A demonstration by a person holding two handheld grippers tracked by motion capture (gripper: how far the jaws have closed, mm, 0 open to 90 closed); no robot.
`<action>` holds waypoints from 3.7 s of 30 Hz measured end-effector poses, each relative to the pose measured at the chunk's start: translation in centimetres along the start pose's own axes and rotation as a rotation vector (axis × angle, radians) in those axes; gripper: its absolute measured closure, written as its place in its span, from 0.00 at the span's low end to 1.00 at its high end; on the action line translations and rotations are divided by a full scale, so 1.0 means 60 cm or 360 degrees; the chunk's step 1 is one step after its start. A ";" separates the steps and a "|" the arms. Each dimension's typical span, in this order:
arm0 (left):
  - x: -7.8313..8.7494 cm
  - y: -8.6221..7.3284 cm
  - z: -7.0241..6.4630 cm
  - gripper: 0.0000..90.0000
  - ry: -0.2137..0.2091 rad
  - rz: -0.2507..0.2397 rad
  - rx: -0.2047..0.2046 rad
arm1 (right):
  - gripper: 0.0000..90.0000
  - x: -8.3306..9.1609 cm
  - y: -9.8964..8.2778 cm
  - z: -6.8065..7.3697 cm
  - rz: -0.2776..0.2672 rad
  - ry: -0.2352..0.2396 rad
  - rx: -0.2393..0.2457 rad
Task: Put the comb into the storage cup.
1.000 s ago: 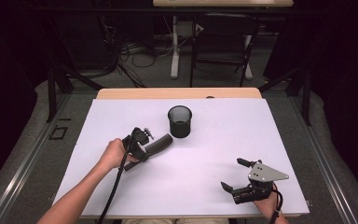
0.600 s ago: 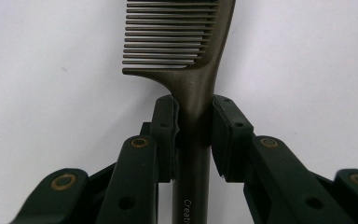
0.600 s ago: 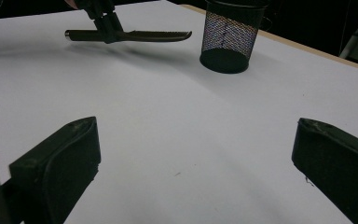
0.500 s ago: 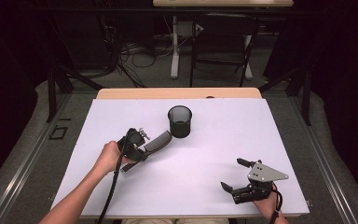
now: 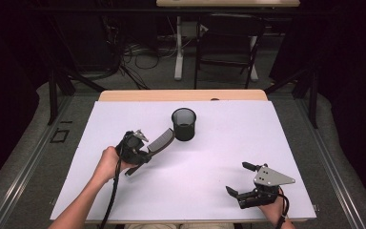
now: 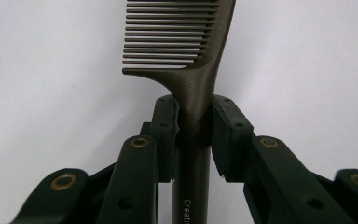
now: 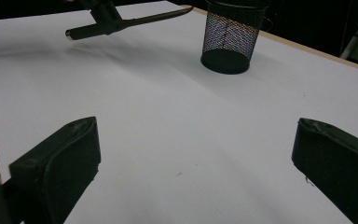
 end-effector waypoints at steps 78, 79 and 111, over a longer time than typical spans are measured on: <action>0.034 0.015 0.001 0.81 0.0173 -0.0678 -0.0013 | 0.00 -0.009 -0.001 -0.005 0.0014 -0.0006 -0.0018; 0.034 0.015 0.001 0.81 0.0173 -0.0678 -0.0013 | 0.00 -0.009 -0.001 -0.005 0.0014 -0.0007 -0.0016; 0.054 0.052 0.005 0.81 0.0220 -0.0895 -0.0029 | 0.00 -0.013 -0.005 -0.004 0.0034 -0.0015 -0.0024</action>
Point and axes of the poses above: each handheld gripper's, and its own axes: x roughly backward along the jaws, y roughly out of its top, z roughly to its left, the point moved 7 cm from there along -x, roughly forward along the jaws, and after that the axes turned 10 degrees about -y, right-handed, at the moved point
